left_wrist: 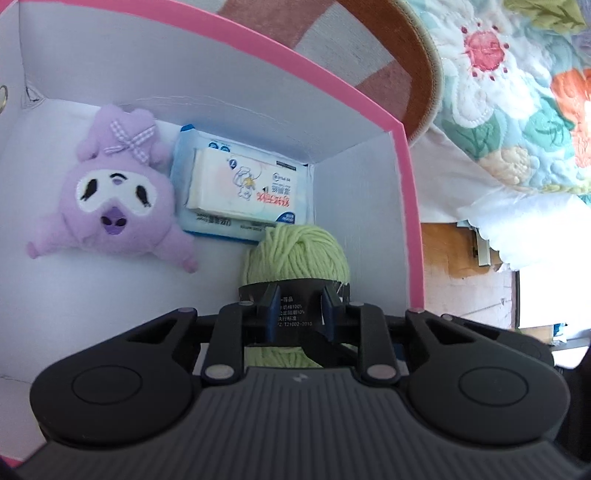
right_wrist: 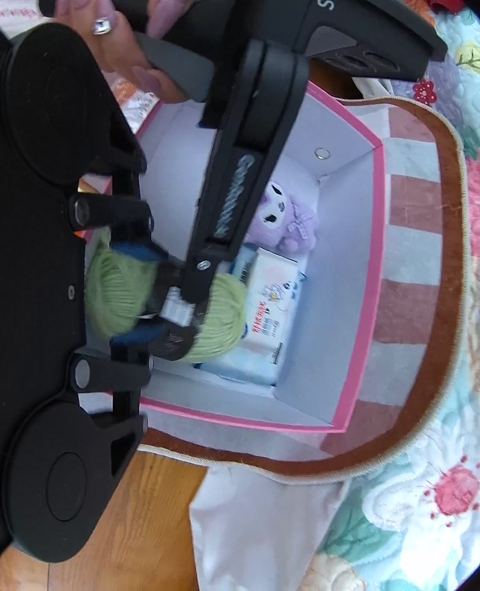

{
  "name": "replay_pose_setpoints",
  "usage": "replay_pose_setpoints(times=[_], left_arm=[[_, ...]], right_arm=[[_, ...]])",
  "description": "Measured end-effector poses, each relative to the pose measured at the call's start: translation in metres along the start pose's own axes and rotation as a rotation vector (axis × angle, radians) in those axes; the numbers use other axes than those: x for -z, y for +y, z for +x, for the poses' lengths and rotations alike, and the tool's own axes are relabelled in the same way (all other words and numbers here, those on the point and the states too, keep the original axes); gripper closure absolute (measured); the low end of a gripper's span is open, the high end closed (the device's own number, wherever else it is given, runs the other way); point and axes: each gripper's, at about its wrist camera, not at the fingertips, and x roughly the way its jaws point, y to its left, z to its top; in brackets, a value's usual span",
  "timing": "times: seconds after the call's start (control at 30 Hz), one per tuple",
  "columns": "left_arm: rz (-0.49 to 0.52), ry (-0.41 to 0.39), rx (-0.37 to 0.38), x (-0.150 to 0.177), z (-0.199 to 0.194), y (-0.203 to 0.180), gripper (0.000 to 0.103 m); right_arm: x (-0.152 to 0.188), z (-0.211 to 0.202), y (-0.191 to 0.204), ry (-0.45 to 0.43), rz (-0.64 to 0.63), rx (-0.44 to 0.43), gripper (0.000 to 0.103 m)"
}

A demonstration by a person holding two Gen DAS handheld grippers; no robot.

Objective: Organize objects
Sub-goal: 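Open the left gripper and withdraw from the box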

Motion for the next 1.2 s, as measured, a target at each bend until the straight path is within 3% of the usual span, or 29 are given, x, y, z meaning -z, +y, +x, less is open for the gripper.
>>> replay_pose_setpoints(times=[0.2,0.27,0.37,0.43,0.6,0.87,1.07,1.2], left_arm=[[0.037,-0.014,-0.055,-0.004,0.005,-0.013,0.079],[0.078,-0.029,-0.084,-0.002,-0.002,-0.02,0.074],[0.216,-0.045,-0.174,0.006,-0.02,-0.033,0.068],[0.256,-0.069,-0.188,0.013,-0.04,-0.036,0.06],[0.349,-0.1,-0.229,0.035,-0.094,-0.05,0.055],[0.477,-0.022,-0.336,0.082,-0.162,-0.076,0.047],[0.488,-0.019,-0.269,0.117,-0.202,-0.072,0.043],[0.425,-0.03,-0.222,0.137,-0.21,-0.055,0.043]], right_arm=[[-0.001,0.004,-0.001,-0.034,-0.002,0.09,0.078],[0.0,-0.002,-0.005,-0.032,0.023,0.064,0.077],[0.01,-0.026,-0.012,-0.068,0.069,0.005,0.077],[0.018,-0.048,-0.016,-0.107,0.097,-0.047,0.075],[0.04,-0.1,-0.016,-0.158,0.147,-0.125,0.071],[0.073,-0.164,0.017,-0.169,0.119,-0.144,0.056],[0.091,-0.19,0.045,-0.177,0.081,-0.202,0.046],[0.108,-0.188,0.063,-0.191,0.069,-0.273,0.042]])
